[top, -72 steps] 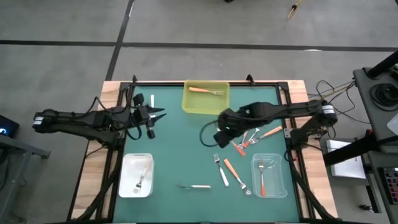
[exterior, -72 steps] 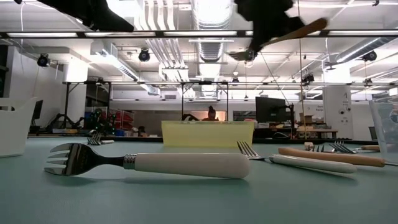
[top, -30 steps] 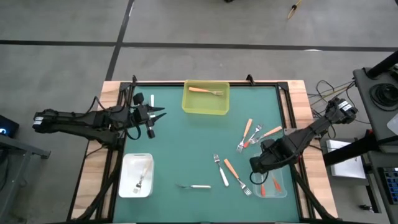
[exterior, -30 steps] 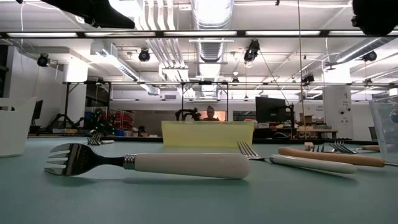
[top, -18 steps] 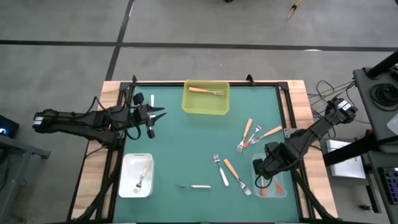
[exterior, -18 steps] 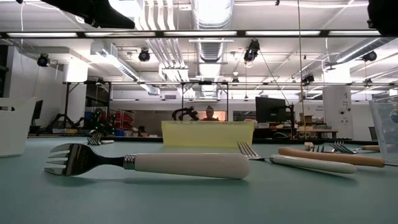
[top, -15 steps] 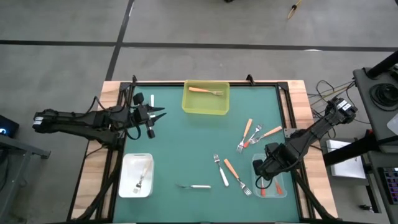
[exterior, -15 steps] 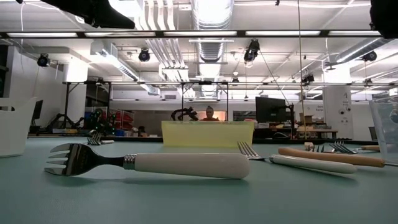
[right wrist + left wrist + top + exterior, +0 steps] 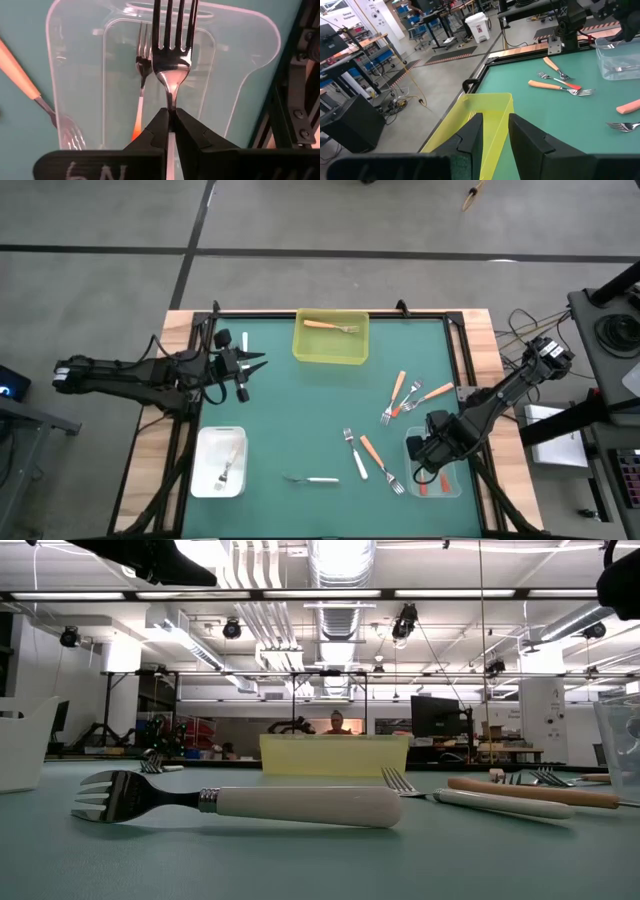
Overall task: Sort silverware by color (type)
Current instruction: Put the orange fork into the transparent bin
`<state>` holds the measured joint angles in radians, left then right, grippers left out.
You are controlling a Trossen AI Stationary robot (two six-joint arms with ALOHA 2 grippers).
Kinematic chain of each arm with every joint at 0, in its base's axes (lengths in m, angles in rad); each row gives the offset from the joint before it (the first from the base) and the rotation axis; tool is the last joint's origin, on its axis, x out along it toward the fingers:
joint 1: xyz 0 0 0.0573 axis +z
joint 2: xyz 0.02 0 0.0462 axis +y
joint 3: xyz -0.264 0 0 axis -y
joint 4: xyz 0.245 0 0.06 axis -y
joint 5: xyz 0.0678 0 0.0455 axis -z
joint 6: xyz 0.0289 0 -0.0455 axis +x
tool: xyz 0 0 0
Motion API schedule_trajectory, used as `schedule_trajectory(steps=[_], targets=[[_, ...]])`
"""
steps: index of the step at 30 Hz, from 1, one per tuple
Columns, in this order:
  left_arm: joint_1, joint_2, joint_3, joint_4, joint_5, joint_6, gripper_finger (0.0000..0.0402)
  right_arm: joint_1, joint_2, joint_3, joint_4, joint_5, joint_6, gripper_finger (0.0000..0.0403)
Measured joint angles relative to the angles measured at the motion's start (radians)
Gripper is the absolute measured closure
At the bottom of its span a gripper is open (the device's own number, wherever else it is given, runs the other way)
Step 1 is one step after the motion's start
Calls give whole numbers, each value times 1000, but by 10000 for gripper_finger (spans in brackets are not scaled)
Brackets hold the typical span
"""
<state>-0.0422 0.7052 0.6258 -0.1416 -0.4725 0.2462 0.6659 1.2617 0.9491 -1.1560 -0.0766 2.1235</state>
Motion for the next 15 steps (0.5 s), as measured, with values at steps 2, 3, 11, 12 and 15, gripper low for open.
schedule_trajectory(steps=[2,3,11,12,15], targets=[[0,0,0,0,0,0,326,0,0,-8,12,1,0,392],[0,0,0,0,0,0,326,0,0,-9,19,3,0,392],[0,0,0,0,0,0,326,13,36,-12,48,53,6,392],[0,0,0,0,0,0,326,17,43,-12,50,53,6,392],[0,0,0,0,0,0,326,22,62,-10,61,50,8,392]])
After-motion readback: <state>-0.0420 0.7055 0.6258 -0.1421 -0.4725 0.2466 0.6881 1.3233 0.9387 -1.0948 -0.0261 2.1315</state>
